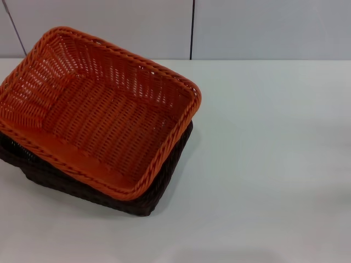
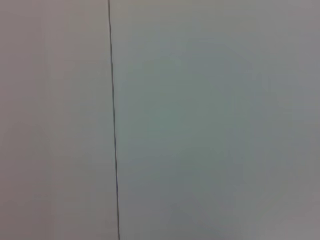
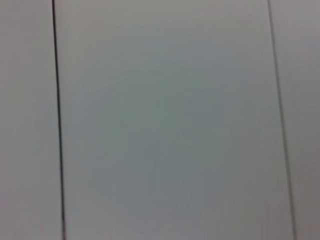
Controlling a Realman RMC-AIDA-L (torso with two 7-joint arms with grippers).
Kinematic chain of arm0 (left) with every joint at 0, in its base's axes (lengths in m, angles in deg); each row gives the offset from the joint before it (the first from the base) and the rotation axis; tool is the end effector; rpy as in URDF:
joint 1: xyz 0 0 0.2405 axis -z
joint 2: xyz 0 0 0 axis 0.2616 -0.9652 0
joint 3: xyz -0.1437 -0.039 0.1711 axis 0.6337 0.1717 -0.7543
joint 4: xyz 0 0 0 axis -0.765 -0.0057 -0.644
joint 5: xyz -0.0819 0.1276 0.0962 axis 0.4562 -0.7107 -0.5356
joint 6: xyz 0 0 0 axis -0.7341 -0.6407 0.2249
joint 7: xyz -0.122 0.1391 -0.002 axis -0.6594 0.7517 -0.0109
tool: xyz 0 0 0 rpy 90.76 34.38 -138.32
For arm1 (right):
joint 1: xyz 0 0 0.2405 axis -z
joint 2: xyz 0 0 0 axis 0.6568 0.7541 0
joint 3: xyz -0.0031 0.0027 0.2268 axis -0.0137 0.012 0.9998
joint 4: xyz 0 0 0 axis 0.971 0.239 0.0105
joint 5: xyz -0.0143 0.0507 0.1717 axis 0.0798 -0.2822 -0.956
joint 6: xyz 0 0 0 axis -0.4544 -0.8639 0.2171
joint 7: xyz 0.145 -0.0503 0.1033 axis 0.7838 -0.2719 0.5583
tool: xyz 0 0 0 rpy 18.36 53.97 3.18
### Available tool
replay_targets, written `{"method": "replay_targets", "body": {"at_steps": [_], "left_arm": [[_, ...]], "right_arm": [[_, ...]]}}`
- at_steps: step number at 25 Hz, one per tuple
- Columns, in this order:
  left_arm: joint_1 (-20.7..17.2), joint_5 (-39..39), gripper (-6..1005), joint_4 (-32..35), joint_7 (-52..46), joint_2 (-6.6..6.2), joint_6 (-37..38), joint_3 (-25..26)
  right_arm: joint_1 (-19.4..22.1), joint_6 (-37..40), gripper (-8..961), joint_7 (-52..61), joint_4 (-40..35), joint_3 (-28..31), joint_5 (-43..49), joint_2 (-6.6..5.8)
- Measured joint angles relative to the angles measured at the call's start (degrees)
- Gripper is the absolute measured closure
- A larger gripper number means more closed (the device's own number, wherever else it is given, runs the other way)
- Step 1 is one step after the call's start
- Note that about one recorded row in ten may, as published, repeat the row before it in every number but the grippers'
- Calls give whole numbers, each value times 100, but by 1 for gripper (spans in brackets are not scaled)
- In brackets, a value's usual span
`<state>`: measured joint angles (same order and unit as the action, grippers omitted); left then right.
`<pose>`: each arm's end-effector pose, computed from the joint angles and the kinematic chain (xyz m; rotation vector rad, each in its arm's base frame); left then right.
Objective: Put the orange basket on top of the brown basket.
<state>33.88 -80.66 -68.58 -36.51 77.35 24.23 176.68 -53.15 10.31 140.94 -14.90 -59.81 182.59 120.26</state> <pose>-0.3829 0.3164 0.1190 -1.0348 -0.6540 -0.3777 0.3464 0.3239 0.1191 -1.0053 0.6382 0.5293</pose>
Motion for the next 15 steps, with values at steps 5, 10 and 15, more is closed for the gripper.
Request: {"method": "replay_targets", "body": {"at_steps": [5,10,15], "left_arm": [[-9,-16,361,-5,-18,3,32,-72],[-21,-17,360,-5,-64,6,41,-158],[-29,-15,360,1,-68,14,41,-167]], "right_arm": [[31,-185,394,7,264,-50,-9,14],[14,-350,393,16,485,-114,-153,23],[-5,-375,393,18,518,-132,-157,23]]}}
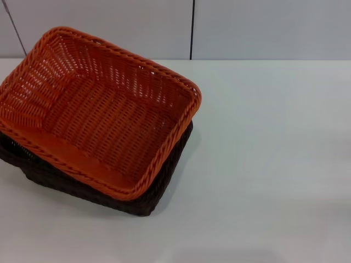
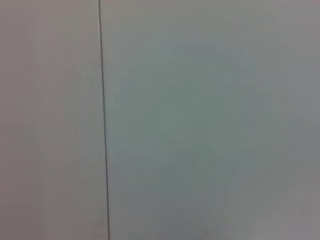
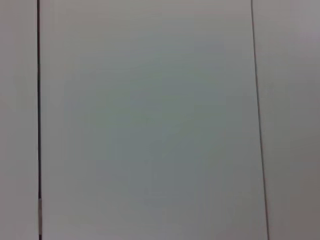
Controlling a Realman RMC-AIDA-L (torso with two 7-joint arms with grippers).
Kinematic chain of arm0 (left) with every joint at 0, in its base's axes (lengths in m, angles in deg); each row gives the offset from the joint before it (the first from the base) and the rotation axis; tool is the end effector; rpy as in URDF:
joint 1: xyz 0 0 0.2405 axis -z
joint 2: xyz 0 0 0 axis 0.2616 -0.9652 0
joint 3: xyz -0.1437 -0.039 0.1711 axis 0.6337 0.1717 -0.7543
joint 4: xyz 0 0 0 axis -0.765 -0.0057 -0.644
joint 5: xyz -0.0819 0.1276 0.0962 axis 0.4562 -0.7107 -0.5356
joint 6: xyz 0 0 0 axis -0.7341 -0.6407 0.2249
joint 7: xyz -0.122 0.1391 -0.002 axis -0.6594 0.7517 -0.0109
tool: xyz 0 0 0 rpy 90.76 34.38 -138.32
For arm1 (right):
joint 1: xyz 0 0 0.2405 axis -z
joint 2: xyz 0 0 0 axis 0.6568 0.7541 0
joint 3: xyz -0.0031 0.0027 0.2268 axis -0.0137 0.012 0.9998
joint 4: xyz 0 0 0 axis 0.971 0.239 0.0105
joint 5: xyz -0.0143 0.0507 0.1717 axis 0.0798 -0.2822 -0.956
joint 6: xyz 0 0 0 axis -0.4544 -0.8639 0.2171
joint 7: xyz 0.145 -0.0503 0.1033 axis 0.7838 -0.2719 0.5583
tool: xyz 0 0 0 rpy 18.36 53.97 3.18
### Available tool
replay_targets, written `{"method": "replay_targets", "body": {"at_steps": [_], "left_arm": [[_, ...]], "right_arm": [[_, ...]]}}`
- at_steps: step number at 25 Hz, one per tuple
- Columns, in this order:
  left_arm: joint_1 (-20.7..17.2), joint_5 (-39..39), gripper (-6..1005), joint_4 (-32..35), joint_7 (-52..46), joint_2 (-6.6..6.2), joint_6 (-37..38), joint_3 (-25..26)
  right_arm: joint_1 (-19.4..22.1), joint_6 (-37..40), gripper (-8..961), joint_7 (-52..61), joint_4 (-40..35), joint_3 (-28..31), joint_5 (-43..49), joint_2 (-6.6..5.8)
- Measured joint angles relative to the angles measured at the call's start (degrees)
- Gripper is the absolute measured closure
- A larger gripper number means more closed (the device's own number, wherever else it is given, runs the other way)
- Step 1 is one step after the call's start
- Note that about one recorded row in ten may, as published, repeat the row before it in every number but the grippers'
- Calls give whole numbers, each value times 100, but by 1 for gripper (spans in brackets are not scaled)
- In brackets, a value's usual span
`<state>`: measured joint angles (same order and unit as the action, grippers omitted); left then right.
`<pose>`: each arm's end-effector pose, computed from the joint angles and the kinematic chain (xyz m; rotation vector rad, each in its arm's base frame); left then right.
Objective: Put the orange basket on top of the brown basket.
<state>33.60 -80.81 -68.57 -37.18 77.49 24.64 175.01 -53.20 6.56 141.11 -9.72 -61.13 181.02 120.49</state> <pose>-0.3797 0.3168 0.1140 -1.0592 -0.6495 -0.3881 0.3607 0.3085 0.1159 -0.9868 0.6346 0.4751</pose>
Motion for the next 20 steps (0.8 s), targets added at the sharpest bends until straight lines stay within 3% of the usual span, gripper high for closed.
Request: {"method": "replay_targets", "body": {"at_steps": [20], "left_arm": [[-44,4,337,14,-287,-23,-17,-290]], "right_arm": [[35,-160,391,9,202,-43,-15,8]]}}
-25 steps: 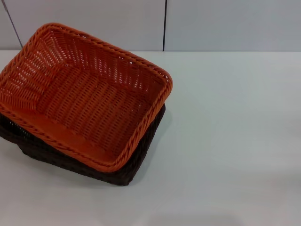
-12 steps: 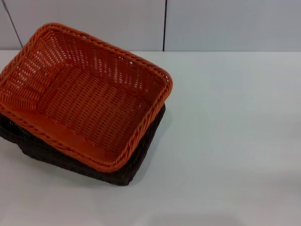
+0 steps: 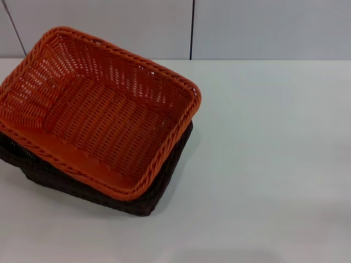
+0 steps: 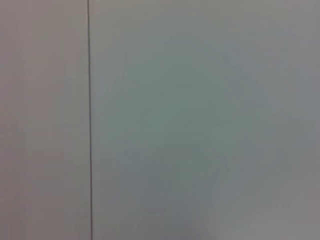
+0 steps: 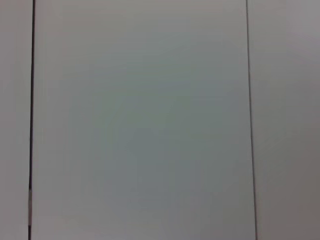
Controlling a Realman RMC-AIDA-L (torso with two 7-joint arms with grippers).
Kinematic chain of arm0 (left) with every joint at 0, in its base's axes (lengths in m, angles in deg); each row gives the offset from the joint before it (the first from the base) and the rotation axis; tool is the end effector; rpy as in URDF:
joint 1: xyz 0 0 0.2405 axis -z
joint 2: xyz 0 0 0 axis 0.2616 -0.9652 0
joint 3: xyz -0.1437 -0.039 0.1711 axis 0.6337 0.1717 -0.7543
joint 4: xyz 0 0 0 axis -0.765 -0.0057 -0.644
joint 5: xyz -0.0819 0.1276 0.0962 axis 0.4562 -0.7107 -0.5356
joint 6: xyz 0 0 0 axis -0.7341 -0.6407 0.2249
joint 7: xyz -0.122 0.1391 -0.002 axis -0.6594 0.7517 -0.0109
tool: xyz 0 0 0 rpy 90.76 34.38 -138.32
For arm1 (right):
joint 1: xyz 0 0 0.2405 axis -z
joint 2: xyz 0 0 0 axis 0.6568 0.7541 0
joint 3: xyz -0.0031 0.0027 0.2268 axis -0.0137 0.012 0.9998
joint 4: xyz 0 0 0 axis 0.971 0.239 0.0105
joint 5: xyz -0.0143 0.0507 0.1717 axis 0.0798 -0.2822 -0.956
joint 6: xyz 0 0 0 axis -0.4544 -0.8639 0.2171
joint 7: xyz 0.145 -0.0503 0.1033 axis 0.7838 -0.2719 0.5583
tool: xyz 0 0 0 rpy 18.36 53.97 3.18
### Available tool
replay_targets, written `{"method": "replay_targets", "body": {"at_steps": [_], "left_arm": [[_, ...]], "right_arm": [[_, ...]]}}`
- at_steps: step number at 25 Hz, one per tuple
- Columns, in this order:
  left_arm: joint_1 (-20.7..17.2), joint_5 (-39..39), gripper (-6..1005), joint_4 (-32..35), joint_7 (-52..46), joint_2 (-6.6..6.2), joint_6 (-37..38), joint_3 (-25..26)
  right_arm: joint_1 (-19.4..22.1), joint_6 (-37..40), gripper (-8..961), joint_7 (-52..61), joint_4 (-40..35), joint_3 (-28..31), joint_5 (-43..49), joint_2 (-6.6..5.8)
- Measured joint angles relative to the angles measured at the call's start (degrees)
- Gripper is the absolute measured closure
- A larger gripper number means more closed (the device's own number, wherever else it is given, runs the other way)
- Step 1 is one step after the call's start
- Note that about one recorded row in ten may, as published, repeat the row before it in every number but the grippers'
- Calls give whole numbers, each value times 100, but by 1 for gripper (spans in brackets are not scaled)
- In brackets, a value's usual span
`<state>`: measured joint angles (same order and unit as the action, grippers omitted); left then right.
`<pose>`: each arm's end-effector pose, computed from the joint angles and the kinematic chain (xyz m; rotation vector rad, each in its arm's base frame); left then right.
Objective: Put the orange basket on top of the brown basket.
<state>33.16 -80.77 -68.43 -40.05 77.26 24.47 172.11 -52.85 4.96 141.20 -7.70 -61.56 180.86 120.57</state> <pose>-0.3778 0.3172 0.1071 -1.0927 -0.6684 -0.4199 0.3668 0.3003 0.1151 -0.9823 0.6283 0.4484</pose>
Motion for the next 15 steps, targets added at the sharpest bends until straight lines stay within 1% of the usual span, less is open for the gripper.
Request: {"method": "replay_targets", "body": {"at_steps": [3,6,7,11,15], "left_arm": [[-1,0,276,-10,16,0,8,-34],[0,1,214,-11,0,-6,14,-76],[3,1,193,-11,0,-8,15,-85],[10,1,192,-12,6,-9,19,-97],[-11,1,192,5,43,-9,24,-103]], "right_arm": [[26,-36,391,5,8,-5,-2,2],[64,-90,208,11,16,-21,-2,12],[73,-106,206,11,22,-40,-2,15],[101,-120,202,11,41,-93,-86,29],[97,-148,202,11,53,-376,-528,36]]}}
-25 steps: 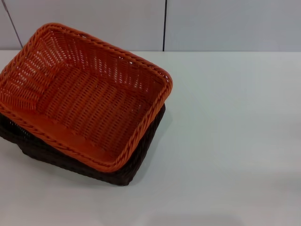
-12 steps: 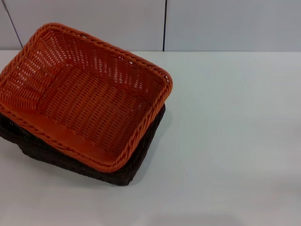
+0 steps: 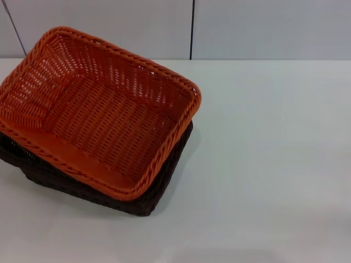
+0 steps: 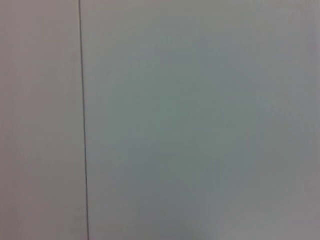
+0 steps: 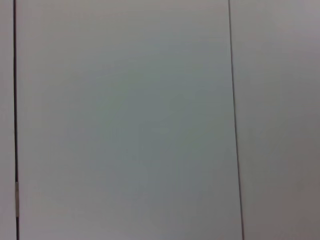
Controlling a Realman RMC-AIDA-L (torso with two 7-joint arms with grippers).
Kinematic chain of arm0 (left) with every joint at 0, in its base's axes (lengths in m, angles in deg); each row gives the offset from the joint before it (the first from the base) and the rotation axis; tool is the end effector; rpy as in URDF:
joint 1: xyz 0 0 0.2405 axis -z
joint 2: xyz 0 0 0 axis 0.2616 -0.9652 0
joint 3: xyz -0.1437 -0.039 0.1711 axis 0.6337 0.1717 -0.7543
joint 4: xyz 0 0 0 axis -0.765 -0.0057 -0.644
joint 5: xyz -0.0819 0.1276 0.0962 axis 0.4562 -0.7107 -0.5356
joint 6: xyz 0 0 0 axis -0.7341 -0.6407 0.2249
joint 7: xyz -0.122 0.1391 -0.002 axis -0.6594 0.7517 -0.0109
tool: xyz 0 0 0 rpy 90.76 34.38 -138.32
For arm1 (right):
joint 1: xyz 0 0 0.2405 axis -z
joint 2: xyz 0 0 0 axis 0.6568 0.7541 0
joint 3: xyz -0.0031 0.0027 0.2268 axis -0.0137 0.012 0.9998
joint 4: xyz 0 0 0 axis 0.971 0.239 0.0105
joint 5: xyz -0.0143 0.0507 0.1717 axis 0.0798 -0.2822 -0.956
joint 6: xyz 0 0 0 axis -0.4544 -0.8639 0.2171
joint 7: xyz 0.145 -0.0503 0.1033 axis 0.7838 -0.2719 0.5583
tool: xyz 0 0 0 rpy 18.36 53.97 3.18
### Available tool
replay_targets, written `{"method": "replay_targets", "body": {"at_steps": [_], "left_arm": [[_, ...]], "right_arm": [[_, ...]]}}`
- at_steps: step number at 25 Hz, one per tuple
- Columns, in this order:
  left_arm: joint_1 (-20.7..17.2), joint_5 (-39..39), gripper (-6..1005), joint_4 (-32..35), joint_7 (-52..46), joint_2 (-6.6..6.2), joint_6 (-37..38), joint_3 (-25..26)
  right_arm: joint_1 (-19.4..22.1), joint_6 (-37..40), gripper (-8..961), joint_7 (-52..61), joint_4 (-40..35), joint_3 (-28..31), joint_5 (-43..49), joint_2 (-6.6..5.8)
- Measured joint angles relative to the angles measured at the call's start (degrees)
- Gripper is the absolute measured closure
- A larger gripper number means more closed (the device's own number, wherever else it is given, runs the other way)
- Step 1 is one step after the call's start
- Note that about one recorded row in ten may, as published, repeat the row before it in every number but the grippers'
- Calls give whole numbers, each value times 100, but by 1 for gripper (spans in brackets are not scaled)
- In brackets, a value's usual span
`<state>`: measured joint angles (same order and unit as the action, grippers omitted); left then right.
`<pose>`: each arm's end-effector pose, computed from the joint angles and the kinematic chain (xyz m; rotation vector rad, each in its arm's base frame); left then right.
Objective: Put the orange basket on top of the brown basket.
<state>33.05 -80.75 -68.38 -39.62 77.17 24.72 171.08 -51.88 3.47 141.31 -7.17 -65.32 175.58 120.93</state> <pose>-0.3762 0.3175 0.1054 -1.1105 -0.6557 -0.4126 0.3732 0.2892 0.1104 -0.9481 0.6630 0.4473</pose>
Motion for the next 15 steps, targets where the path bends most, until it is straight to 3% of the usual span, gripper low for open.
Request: {"method": "replay_targets", "body": {"at_steps": [15], "left_arm": [[28,-1,192,42,10,16,4,-38]], "right_arm": [[37,-218,203,-1,104,-315,-123,0]]}}
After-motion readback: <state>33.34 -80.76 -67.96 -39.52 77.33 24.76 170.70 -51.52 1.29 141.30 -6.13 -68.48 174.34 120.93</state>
